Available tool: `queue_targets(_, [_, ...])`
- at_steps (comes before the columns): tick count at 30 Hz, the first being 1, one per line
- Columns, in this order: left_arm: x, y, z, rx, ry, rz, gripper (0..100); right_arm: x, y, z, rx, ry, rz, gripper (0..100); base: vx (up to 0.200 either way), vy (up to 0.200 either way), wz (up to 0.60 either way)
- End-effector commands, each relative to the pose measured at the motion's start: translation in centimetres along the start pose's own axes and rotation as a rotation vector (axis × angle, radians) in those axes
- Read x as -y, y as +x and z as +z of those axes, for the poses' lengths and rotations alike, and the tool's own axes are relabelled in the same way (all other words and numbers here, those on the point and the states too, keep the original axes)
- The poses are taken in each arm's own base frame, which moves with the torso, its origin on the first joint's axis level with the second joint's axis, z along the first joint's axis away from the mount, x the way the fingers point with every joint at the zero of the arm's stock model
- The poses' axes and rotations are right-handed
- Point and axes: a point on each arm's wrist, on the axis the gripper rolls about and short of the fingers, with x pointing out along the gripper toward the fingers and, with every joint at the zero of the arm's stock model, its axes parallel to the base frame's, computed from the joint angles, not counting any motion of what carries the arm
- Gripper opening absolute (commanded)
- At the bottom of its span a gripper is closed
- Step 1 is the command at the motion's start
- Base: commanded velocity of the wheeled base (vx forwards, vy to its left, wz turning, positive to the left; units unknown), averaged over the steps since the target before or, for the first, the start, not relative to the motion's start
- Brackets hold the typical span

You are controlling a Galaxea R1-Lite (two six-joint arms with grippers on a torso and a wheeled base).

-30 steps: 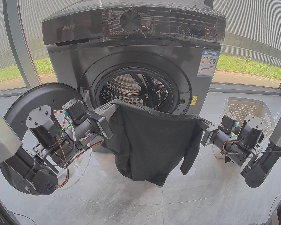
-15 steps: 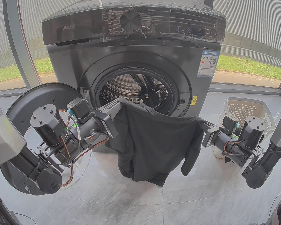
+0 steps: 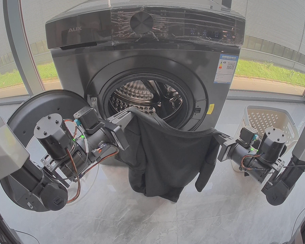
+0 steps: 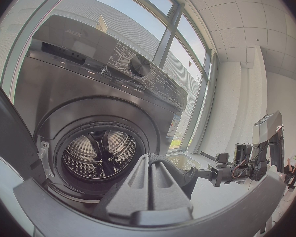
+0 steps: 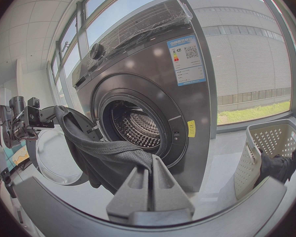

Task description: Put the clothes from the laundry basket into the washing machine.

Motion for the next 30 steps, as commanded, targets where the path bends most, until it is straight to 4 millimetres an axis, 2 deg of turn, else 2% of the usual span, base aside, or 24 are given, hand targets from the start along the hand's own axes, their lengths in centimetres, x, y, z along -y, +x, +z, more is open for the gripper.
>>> queue_targets(1, [0.0, -0.1, 0.1, 0.001, 0.0, 0.0, 0, -0.2, 0.0, -0.1, -0.005, 0.001, 0.006, 0, 0.0, 0.0, 0.0])
queue_targets(27, [0.2, 0.0, 0.3, 0.016, 0.001, 0.013, 0, -0.9, 0.1, -0.9, -0.03, 0.009, 0.028, 0, 0.0, 0.0, 0.0])
queue_targets(28, [0.1, 0.1, 0.5, 0.025, -0.002, 0.014, 0, -0.8, 0.2, -1.6, -0.056, 0.01, 0.026, 0, 0.0, 0.0, 0.0])
queue_targets(30, [0.1, 0.5, 1.0, 0.049, 0.002, 0.009, 0, -0.8, 0.2, -1.7, -0.061, 0.01, 0.025, 0, 0.0, 0.0, 0.0])
